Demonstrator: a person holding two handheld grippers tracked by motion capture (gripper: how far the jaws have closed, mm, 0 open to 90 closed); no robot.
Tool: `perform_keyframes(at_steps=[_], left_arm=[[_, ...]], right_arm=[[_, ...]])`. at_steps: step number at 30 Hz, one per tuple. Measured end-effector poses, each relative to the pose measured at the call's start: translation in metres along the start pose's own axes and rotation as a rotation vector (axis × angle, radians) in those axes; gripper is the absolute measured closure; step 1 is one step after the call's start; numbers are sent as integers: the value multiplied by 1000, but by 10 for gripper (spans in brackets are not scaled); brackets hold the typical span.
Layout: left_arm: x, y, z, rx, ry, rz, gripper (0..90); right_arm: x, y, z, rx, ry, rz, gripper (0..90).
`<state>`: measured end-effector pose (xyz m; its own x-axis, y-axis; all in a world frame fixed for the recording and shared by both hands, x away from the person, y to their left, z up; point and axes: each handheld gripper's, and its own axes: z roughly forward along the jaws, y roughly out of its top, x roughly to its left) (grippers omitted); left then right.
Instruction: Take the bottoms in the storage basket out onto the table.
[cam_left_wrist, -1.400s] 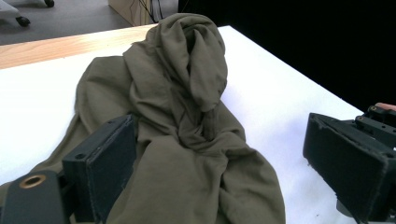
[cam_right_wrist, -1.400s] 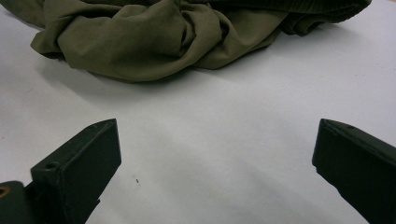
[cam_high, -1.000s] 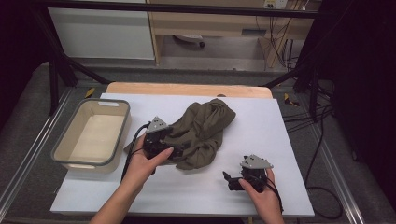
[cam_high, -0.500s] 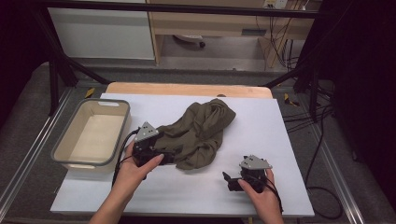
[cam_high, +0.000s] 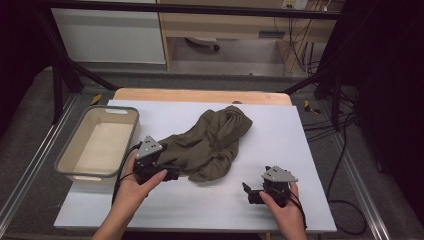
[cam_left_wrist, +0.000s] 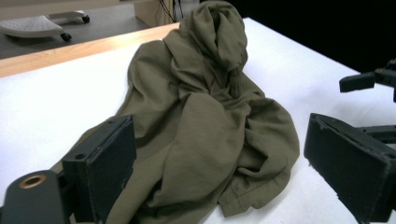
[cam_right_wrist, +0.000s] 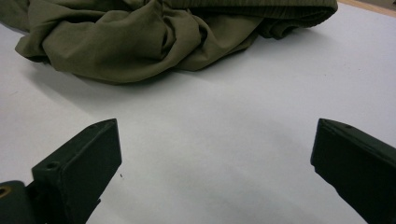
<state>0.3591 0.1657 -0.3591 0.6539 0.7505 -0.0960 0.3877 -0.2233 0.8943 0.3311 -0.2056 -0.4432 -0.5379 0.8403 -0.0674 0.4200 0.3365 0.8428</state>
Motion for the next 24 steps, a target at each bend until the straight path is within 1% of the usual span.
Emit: perform_keyframes(at_steps=[1,4,7,8,12,15,24], left_arm=[[1,0,-5,-1,5,2,89],[3,0,-9,3,12,3,89],[10,1,-17,-8,26,-14,90],[10,1,-17,-8,26,-14,90],[20,2,-27,-12,51,-19,89],[27,3,-34,-20,65,-39,89],[43,6,-55,-33,103,-54,89]], right_arm=[[-1,0,-2,-6,0,3,38],[-2,0,-2,-6,0,6,38],[-3,0,-3,-5,-5,8,37],[-3,0,-3,-5,-5,8,37],[-4,0,-4,-7,-9,12,34],[-5,-1,-4,-9,-13,9,34],[-7,-1,-6,-19,-17,19,30]])
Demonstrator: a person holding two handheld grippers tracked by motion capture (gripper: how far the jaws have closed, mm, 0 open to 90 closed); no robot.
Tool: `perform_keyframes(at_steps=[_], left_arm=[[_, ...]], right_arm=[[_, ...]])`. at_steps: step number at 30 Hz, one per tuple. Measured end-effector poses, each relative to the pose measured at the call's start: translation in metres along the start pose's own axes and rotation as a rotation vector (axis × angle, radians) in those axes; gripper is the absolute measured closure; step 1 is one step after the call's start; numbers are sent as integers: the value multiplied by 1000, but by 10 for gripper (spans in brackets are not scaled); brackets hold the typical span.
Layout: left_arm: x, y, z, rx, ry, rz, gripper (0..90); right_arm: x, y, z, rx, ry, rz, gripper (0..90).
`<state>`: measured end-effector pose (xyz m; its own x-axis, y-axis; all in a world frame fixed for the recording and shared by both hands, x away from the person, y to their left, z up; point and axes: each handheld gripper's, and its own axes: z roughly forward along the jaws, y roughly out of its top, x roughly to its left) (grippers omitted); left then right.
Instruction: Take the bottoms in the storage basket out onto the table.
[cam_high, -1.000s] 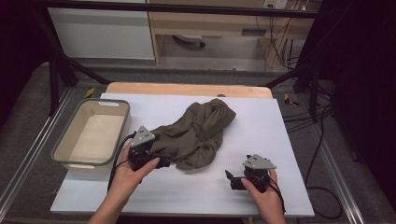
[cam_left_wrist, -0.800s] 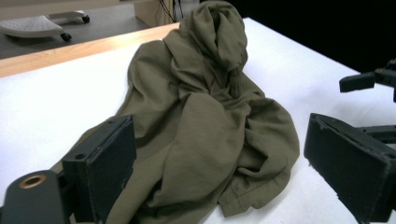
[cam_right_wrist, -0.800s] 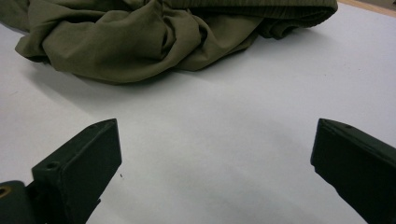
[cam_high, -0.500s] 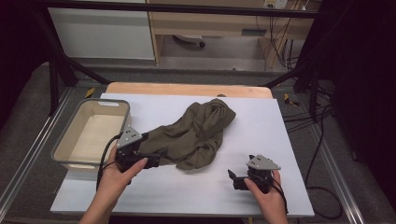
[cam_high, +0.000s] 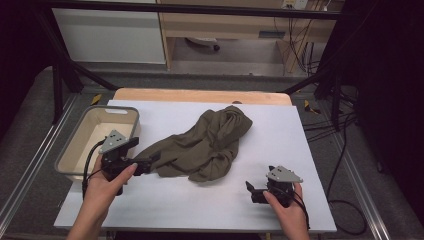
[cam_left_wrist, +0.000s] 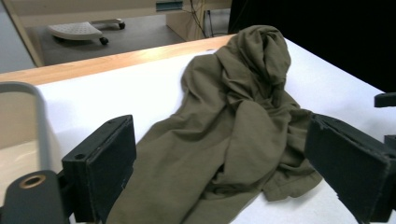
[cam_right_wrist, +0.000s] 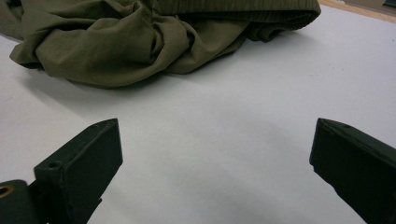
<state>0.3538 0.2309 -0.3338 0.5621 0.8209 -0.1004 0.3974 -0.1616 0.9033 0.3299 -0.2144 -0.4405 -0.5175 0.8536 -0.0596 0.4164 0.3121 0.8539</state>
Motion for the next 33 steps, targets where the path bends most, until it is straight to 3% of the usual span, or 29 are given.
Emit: perform_keyframes(at_steps=[8,15,33], left_arm=[[11,-2,-13,1,42,-4,89],[16,-5,-25,-4,50,-7,88],[38,-28,-53,-11,106,-61,88]], right_arm=[[0,1,-2,-18,7,3,27],[0,1,-1,-8,-1,4,27],[-2,0,-1,-5,-6,0,27]])
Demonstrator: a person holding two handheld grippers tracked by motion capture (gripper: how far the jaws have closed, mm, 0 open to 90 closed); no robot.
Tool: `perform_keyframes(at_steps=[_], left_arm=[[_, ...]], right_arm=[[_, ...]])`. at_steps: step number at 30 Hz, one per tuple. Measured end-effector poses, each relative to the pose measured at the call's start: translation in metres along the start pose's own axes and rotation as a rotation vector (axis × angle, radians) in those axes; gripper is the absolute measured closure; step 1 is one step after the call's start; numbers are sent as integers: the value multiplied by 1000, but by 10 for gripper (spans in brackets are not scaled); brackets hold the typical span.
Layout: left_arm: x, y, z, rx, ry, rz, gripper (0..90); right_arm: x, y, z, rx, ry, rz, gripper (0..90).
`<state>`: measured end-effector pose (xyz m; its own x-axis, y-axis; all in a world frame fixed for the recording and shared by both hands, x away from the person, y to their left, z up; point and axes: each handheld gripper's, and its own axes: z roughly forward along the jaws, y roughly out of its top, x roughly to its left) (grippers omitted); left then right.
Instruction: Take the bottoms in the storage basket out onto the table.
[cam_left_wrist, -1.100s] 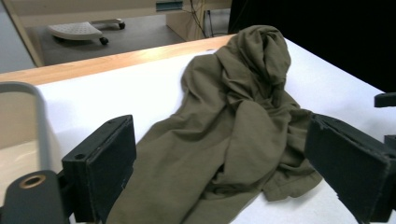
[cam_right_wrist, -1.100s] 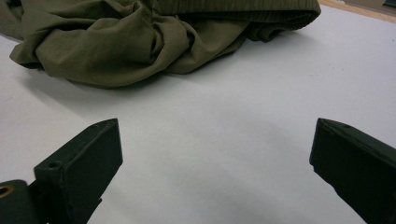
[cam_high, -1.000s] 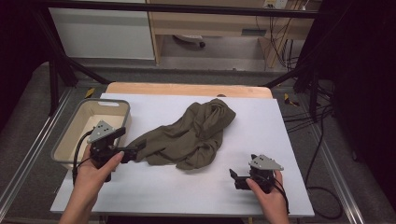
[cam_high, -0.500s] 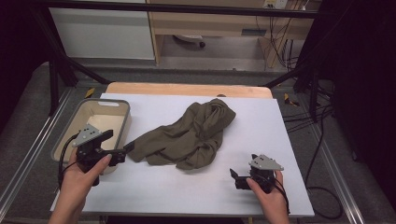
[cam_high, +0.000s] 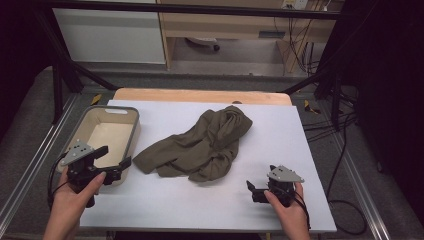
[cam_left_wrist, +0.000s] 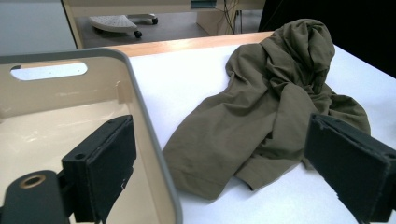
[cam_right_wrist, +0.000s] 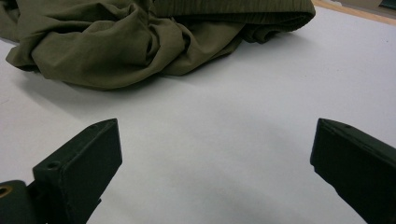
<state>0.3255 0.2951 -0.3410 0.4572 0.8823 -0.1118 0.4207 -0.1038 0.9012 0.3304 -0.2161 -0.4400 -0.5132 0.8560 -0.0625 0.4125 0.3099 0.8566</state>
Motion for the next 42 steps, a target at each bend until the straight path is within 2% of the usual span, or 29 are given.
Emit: perform_keyframes(at_steps=[5,13,17,27,31,42], left_arm=[[2,-1,-5,-24,1,20,72],[8,-8,-10,-45,21,17,73],[11,-11,-12,-53,24,37,72],[20,-21,-9,-56,27,27,77],[21,-24,-6,-62,4,40,77],[18,-32,7,-20,-9,89,72]], right_arm=[[1,0,-1,-4,1,10,25],[1,0,-1,-12,9,4,21],[1,0,-1,-11,7,4,21],[1,0,-1,-5,6,3,21],[0,0,0,-3,3,-3,22],[1,-1,0,4,2,0,22]])
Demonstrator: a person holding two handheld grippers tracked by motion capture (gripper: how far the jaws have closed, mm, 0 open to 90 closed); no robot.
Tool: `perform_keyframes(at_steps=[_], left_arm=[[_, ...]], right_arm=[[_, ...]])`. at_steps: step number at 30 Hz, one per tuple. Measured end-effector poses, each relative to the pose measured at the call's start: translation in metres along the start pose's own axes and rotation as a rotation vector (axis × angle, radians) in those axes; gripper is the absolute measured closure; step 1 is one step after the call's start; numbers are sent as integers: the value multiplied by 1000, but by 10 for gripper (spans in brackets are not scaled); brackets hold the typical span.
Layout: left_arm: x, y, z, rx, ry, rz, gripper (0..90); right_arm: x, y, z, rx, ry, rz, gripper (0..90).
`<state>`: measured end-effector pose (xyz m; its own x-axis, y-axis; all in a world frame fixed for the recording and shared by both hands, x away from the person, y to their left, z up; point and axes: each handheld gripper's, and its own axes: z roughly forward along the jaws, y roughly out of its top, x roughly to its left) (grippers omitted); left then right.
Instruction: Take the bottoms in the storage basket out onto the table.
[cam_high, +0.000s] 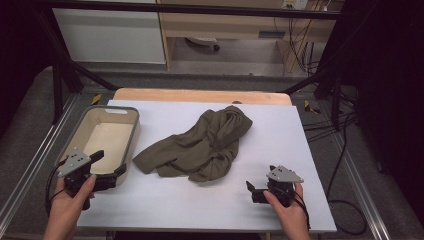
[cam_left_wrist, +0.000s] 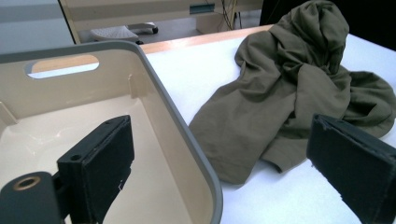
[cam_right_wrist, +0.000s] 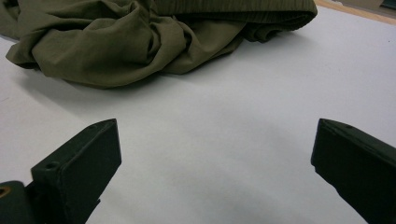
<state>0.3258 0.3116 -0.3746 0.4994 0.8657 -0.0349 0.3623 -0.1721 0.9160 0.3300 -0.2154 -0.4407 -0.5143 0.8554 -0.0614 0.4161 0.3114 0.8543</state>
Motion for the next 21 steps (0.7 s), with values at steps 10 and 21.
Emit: perform_keyframes(at_steps=[10,21], left_arm=[[-7,-5,11,28,-16,17,71],[-14,-11,21,59,-35,38,62]], right_arm=[[0,0,1,4,1,-4,24],[1,-1,2,8,1,-12,25]])
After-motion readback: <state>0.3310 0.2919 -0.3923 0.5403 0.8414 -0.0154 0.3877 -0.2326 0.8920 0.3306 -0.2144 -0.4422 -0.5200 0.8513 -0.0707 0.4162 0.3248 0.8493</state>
